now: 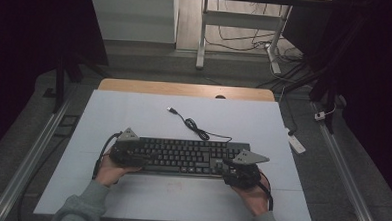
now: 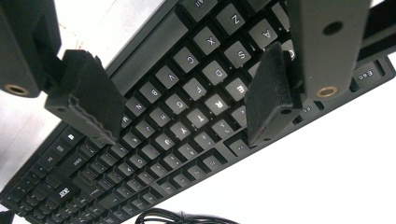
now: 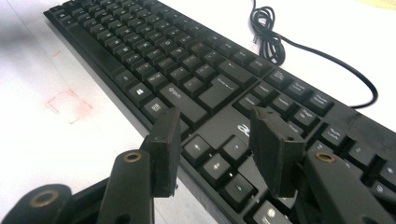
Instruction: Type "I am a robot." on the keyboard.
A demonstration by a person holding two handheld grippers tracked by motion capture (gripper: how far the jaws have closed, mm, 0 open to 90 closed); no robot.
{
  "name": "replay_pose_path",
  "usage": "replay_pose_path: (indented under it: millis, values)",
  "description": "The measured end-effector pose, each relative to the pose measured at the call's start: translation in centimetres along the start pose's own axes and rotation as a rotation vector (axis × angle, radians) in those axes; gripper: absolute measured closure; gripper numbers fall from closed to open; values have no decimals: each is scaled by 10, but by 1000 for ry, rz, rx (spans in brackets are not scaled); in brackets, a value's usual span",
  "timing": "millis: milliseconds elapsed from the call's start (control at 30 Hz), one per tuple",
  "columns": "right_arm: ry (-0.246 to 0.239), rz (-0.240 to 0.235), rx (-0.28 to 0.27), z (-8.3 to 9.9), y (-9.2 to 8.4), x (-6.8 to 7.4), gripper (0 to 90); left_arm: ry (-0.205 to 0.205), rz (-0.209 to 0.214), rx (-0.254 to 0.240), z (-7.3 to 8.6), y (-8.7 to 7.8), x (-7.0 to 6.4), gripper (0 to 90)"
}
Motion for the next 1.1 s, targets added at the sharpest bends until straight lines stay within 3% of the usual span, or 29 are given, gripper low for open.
replay_pose_path:
  millis: [233,500,767,967,1100]
  values:
    - [2,9,-3,5,0,-3,531,2,-20,-3,-2,5,1,313]
    - [4,15,-12,6,-2,-5,529,35,-64,20,-4,17,4,389]
    - [7,22,0,10,-3,-7,526,50,-94,32,-4,24,5,605]
    - [12,24,-2,11,-4,-8,526,46,-85,24,-6,27,5,868]
    - [11,24,1,11,-3,-9,526,62,-86,40,-7,33,2,891]
Point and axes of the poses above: each handheld gripper's, and its own axes: y roughly forward along the jaws, z roughly out of its underside, x roughly to its left, the point moved 8 cm from there along y, roughly forward along the jaws, and after that the axes turned 8 degrees about x, right-handed, at the moved point
